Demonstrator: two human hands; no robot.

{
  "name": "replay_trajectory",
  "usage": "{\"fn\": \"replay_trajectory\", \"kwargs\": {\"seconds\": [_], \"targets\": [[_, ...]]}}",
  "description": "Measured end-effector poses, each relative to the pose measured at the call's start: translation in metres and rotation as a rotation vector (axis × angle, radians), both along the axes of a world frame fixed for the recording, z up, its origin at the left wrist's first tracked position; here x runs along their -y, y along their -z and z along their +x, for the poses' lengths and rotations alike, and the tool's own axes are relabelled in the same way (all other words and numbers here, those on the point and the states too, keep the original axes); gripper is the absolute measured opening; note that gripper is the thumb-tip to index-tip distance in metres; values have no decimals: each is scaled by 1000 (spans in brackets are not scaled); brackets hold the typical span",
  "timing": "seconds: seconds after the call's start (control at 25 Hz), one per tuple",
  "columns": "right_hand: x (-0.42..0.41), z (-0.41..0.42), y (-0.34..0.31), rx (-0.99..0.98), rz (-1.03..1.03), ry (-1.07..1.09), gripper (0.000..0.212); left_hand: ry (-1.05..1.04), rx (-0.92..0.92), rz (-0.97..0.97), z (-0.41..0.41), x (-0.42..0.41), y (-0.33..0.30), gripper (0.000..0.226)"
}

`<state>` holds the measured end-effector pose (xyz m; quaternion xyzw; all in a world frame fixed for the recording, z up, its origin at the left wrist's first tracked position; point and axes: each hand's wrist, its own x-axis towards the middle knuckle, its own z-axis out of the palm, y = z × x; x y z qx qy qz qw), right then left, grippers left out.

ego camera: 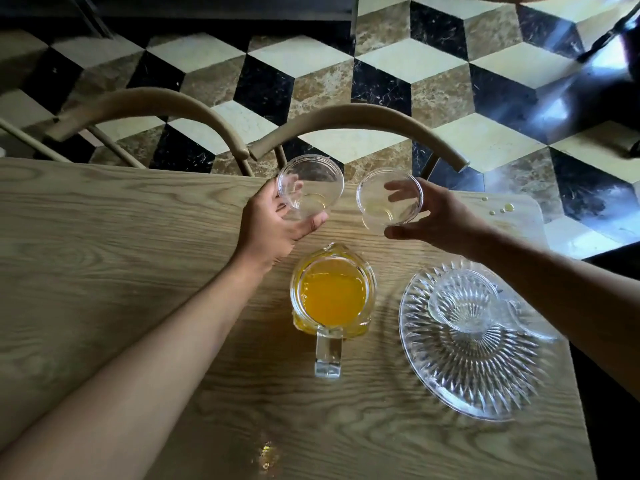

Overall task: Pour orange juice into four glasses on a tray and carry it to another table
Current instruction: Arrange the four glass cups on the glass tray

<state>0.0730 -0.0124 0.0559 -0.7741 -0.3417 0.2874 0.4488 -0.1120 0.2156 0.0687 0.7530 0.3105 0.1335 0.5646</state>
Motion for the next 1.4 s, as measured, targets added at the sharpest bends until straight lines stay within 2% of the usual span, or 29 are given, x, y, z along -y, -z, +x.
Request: {"fn": "replay_trajectory", "kwargs": {"seconds": [0.16, 0.28, 0.4, 0.48, 0.64, 0.88, 1.12, 1.24, 1.4], "targets": [[14, -8, -44, 18, 76, 71, 67, 60, 32, 73, 3, -3, -52, 81], [35, -9, -82, 34, 123, 126, 62, 89, 82, 117, 6, 7, -100, 68], [62, -13, -116, 49, 157, 132, 60, 97, 141, 162, 8, 32, -141, 74], [83, -18, -130, 70, 174, 140, 55, 102, 167, 181, 5, 53, -158, 80], [140, -30, -145, 41, 227, 150, 53, 59, 199, 147, -11, 110, -171, 65], [207, -55, -112, 50, 175, 183, 65, -46, 155, 64, -38, 195, -139, 86], [247, -98, -56, -15, 122, 292, 70, -69, 43, -17, -66, 255, -63, 74], [255, -112, -33, 4, 99, 330, 76, -74, -14, -27, -74, 263, -28, 72], [256, -125, -3, 47, 22, 369, 73, -37, -42, -90, -79, 268, 8, 72]]}}
